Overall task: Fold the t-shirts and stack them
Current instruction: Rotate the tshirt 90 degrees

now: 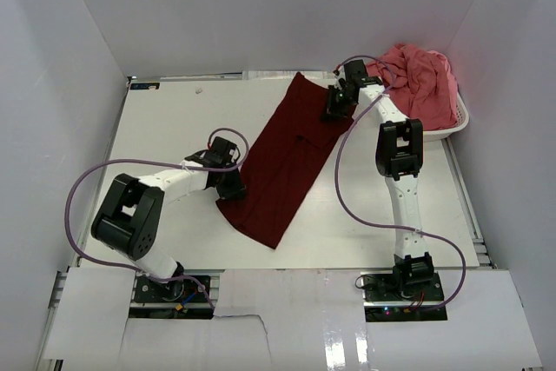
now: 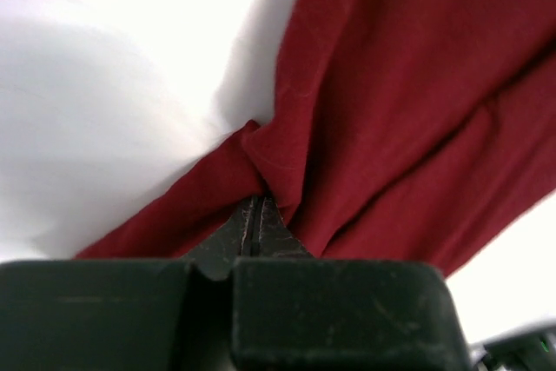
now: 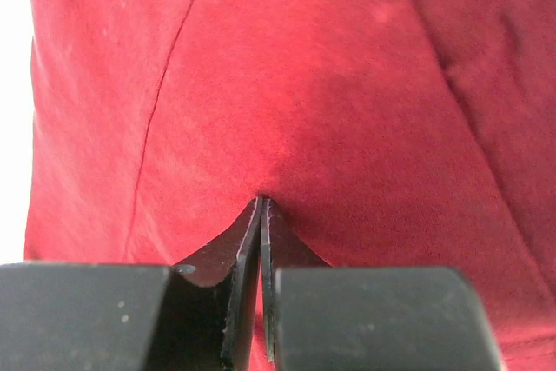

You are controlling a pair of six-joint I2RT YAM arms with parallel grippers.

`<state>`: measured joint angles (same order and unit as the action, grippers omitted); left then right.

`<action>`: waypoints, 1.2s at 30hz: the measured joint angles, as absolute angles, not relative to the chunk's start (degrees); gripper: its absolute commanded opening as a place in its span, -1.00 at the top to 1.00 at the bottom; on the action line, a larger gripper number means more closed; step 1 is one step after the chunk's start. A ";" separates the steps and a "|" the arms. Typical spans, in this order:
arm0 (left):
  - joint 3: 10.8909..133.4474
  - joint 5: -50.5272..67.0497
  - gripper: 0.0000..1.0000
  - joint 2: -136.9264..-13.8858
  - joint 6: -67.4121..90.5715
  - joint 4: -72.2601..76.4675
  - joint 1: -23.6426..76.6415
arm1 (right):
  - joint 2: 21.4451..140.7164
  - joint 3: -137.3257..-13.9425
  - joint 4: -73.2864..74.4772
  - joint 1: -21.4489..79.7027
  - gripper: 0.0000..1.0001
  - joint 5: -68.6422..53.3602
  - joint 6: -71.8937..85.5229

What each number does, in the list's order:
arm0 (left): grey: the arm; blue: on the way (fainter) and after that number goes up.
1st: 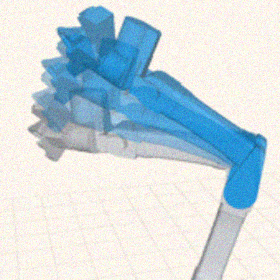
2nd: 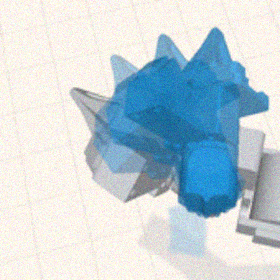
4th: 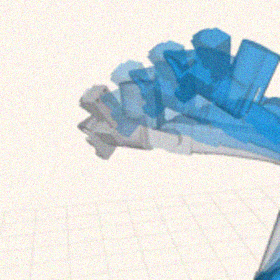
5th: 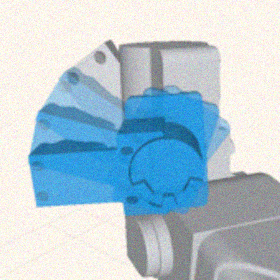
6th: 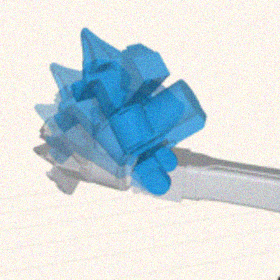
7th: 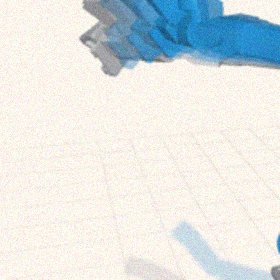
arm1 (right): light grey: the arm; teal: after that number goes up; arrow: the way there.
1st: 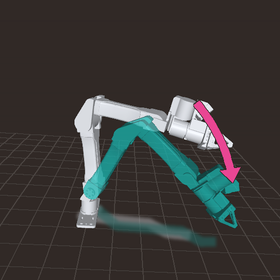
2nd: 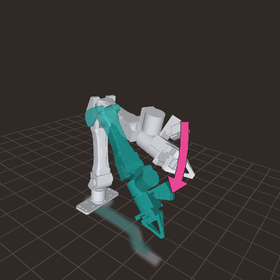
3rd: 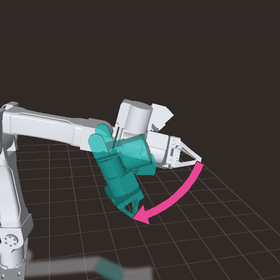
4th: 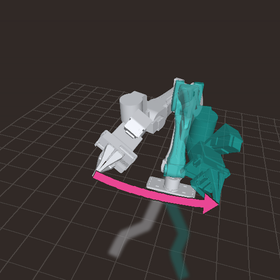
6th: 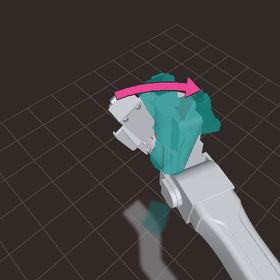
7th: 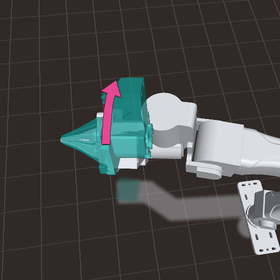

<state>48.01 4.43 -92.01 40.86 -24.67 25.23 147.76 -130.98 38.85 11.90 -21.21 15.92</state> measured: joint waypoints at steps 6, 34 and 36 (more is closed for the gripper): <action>44.40 9.15 1.00 -90.96 47.18 -19.97 32.36 | 149.32 -132.00 35.83 11.49 0.84 -24.62 19.35; 47.22 6.57 -0.79 -78.17 53.32 -38.09 41.74 | 149.69 -127.98 9.17 11.60 -0.26 -45.95 36.64; 52.88 2.35 -0.79 -74.91 52.25 -41.15 41.71 | 146.50 -124.68 6.48 11.38 -0.26 -47.44 37.28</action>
<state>52.88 2.35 -74.91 52.25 -41.15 41.71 146.50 -124.68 6.48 11.38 -47.44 37.28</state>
